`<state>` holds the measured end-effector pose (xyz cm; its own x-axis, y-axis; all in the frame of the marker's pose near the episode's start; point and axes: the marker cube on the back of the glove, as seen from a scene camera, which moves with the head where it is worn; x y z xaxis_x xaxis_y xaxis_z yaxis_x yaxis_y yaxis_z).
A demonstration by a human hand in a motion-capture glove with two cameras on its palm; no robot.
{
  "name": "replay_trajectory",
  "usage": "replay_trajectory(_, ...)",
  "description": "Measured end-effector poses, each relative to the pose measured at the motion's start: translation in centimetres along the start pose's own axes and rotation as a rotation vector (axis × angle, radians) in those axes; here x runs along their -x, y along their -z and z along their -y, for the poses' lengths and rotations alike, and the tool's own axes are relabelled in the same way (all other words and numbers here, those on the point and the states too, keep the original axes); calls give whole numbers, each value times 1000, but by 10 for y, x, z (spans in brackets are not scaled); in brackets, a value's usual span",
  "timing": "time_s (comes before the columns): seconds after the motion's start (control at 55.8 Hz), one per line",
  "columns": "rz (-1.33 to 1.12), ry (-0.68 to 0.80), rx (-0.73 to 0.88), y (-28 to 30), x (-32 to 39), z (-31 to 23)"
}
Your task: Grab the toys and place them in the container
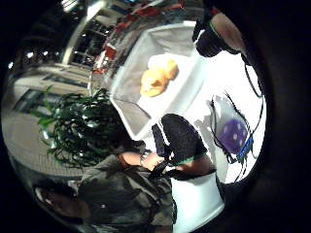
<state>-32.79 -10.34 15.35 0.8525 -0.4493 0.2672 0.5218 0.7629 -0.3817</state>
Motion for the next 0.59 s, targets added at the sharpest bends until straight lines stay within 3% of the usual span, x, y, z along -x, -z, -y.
replay_trajectory(0.269,-17,-94,-6,-101,-66,-31)
replay_trajectory(0.412,-32,-103,-79,-121,-75,-22)
replay_trajectory(0.591,-136,-14,-249,-124,-81,-9)
